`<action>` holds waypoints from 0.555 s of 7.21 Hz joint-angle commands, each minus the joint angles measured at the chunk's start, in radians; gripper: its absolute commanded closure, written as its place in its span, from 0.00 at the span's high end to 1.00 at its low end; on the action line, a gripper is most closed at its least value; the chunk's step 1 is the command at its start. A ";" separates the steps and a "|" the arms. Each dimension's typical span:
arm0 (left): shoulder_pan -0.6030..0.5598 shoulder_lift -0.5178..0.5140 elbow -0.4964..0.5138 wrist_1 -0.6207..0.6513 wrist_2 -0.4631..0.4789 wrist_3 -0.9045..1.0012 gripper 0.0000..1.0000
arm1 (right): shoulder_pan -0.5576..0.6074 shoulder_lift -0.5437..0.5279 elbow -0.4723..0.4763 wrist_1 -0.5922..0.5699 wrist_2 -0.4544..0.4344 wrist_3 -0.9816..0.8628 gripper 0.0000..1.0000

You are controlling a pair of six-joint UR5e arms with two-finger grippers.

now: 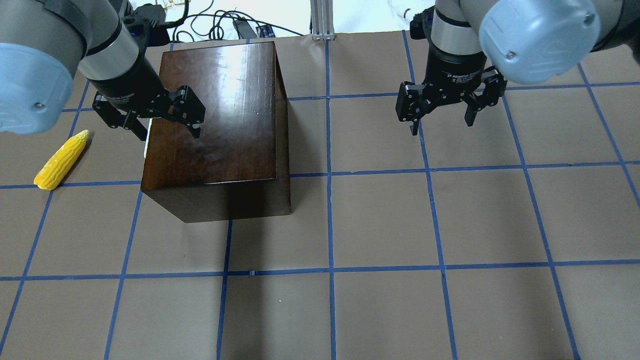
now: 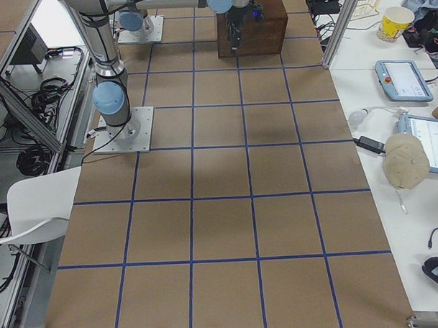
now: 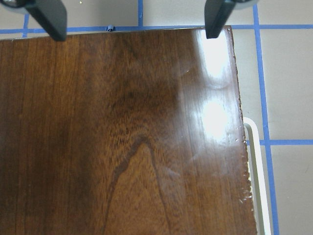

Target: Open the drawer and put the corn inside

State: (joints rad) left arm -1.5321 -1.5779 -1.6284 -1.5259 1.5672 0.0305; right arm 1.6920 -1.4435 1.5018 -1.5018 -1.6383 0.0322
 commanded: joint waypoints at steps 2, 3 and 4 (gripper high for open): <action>0.003 0.001 0.001 0.000 -0.003 0.000 1.00 | 0.000 0.000 0.000 0.000 0.000 0.000 1.00; 0.003 -0.001 0.001 0.000 -0.004 0.000 1.00 | 0.000 0.000 0.000 0.000 0.000 0.000 1.00; 0.001 -0.011 0.001 0.001 -0.006 -0.001 1.00 | 0.000 0.000 0.000 0.000 0.000 0.000 1.00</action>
State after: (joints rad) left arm -1.5297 -1.5802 -1.6276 -1.5260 1.5635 0.0304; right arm 1.6920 -1.4435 1.5018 -1.5018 -1.6383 0.0322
